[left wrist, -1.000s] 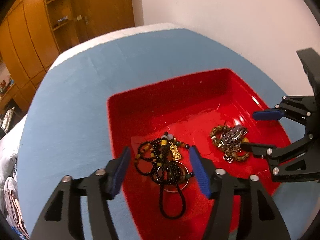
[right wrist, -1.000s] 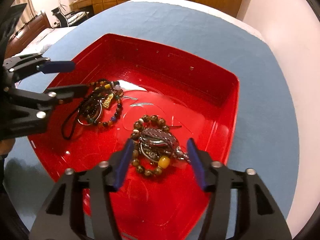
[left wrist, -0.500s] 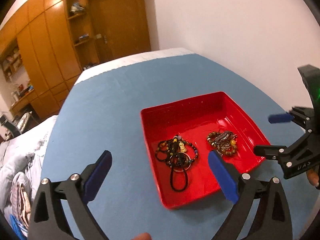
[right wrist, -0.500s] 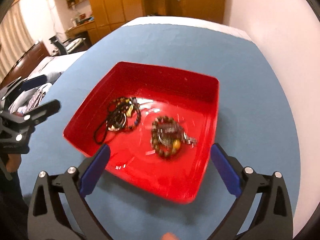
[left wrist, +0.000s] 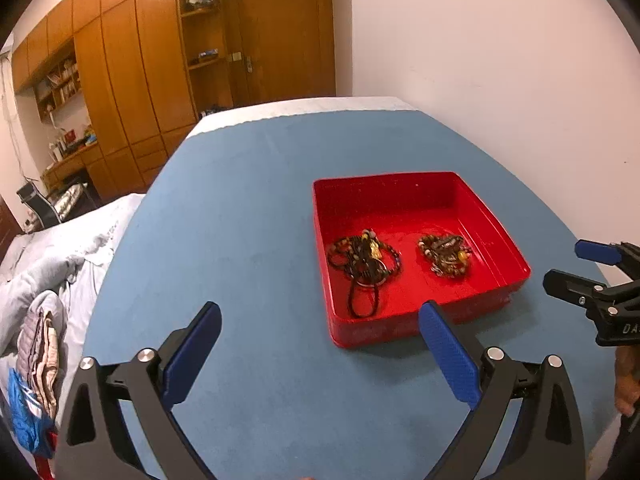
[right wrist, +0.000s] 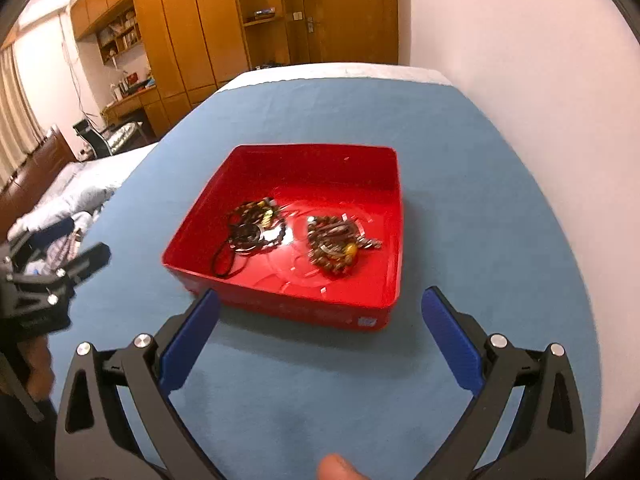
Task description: Organize jewelry
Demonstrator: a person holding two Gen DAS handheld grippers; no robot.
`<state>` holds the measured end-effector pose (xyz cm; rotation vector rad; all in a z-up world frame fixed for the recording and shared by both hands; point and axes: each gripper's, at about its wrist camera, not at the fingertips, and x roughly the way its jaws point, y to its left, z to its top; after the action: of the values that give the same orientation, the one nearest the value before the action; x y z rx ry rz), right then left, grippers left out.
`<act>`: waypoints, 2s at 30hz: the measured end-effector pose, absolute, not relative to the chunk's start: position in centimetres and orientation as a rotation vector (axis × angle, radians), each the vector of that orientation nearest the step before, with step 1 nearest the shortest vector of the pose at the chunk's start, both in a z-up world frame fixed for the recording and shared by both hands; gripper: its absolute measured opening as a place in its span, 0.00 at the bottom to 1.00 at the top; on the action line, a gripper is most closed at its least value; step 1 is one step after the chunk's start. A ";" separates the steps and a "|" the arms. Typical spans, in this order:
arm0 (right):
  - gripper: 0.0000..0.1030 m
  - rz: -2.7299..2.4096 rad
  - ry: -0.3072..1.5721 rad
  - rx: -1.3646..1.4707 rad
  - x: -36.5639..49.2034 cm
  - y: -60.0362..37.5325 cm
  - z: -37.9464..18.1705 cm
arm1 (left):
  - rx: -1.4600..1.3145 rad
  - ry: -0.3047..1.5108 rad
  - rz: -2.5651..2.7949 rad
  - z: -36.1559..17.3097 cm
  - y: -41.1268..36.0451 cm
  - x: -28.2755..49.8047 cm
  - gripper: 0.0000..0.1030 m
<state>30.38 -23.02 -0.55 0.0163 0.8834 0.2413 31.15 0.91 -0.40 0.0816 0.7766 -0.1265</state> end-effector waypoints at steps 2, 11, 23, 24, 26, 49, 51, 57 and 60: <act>0.97 0.251 0.883 0.035 30.3 -22.9 -0.5 | 0.079 0.780 -0.135 -0.3 0.7 30.8 0.96; 0.97 0.204 0.845 -0.044 30.5 -21.2 0.5 | 0.063 0.774 -0.184 0.2 -0.8 30.6 0.96; 0.97 0.174 0.838 -0.075 33.1 -20.6 -0.3 | 0.081 0.774 -0.186 -0.2 -2.1 33.5 0.96; 0.97 0.173 0.839 -0.070 33.4 -20.6 -0.5 | 0.082 0.775 -0.180 -0.4 -2.1 33.8 0.96; 0.97 0.173 0.844 -0.063 34.0 -20.7 -0.9 | 0.079 0.778 -0.175 -0.4 -2.1 34.0 0.96; 0.97 0.184 0.880 -0.092 35.5 -20.4 -3.6 | 0.056 0.841 -0.163 -3.3 -2.1 36.2 0.96; 0.97 0.185 0.884 -0.090 35.6 -20.5 -3.8 | 0.057 0.841 -0.160 -3.3 -2.2 36.2 0.96; 0.97 0.188 0.884 -0.094 35.6 -20.4 -3.9 | 0.059 0.835 -0.153 -3.1 -2.1 36.0 0.96; 0.97 0.190 0.885 -0.094 35.5 -20.4 -3.8 | 0.063 0.830 -0.147 -3.0 -2.0 35.9 0.96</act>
<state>35.52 -20.43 -3.82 -0.0937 0.8854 0.1897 35.90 -2.04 -3.04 0.0633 0.8295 -0.1465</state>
